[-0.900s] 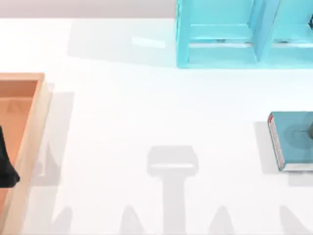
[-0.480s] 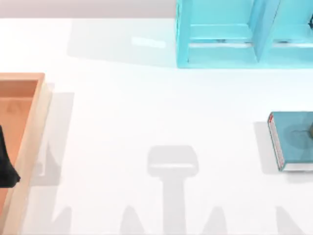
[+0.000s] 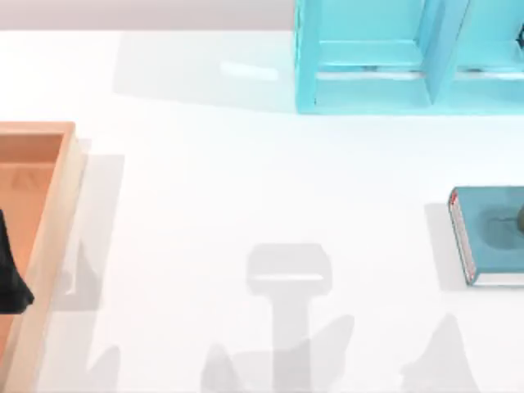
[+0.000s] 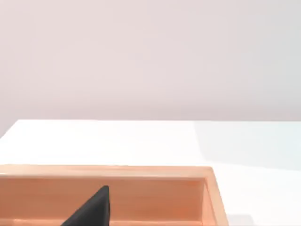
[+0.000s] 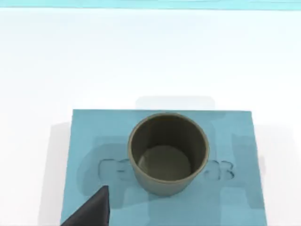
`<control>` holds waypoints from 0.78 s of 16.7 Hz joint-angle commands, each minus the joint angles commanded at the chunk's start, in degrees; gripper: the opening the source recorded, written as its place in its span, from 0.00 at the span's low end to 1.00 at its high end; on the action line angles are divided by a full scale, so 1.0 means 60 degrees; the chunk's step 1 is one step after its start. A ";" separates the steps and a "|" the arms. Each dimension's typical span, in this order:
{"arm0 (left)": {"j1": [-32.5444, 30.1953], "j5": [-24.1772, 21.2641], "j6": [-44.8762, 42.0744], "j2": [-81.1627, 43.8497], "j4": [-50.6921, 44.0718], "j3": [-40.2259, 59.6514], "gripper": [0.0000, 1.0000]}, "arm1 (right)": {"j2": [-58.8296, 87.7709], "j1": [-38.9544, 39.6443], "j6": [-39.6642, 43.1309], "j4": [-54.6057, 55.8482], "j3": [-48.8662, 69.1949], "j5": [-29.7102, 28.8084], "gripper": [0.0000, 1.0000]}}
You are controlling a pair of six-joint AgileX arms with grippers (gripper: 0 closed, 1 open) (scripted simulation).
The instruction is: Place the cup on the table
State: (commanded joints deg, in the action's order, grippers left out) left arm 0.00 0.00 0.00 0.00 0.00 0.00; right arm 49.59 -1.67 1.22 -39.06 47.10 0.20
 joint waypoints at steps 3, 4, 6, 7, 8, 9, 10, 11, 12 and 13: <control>0.0000 0.0000 0.0000 0.0000 0.0000 0.0000 1.00 | 0.2996 -0.0098 0.0093 -0.2153 0.2583 -0.0033 1.00; 0.0000 0.0000 0.0000 0.0000 0.0000 0.0000 1.00 | 0.3919 -0.0128 0.0119 -0.2831 0.3379 -0.0042 1.00; 0.0000 0.0000 0.0000 0.0000 0.0000 0.0000 1.00 | 0.5584 -0.0182 0.0161 -0.4090 0.4854 -0.0051 1.00; 0.0000 0.0000 0.0000 0.0000 0.0000 0.0000 1.00 | 0.6314 -0.0206 0.0177 -0.4665 0.5528 -0.0050 1.00; 0.0000 0.0000 0.0000 0.0000 0.0000 0.0000 1.00 | 0.6975 -0.0229 0.0190 -0.5194 0.6155 -0.0045 1.00; 0.0000 0.0000 0.0000 0.0000 0.0000 0.0000 1.00 | 0.7567 -0.0250 0.0201 -0.5675 0.6728 -0.0036 1.00; 0.0000 0.0000 0.0000 0.0000 0.0000 0.0000 1.00 | 0.8095 -0.0268 0.0210 -0.6101 0.7245 -0.0024 1.00; 0.0000 0.0000 0.0000 0.0000 0.0000 0.0000 1.00 | 0.8557 -0.0284 0.0218 -0.6466 0.7704 -0.0010 1.00; 0.0000 0.0000 0.0000 0.0000 0.0000 0.0000 1.00 | 0.8946 -0.0297 0.0224 -0.6767 0.8091 0.0005 1.00; 0.0000 0.0000 0.0000 0.0000 0.0000 0.0000 1.00 | 0.9248 -0.0307 0.0228 -0.6997 0.8395 0.0019 1.00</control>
State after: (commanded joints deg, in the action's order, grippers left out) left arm 0.00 0.00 0.00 0.00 0.00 0.00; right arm 105.08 -3.50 2.59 -81.05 97.46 0.31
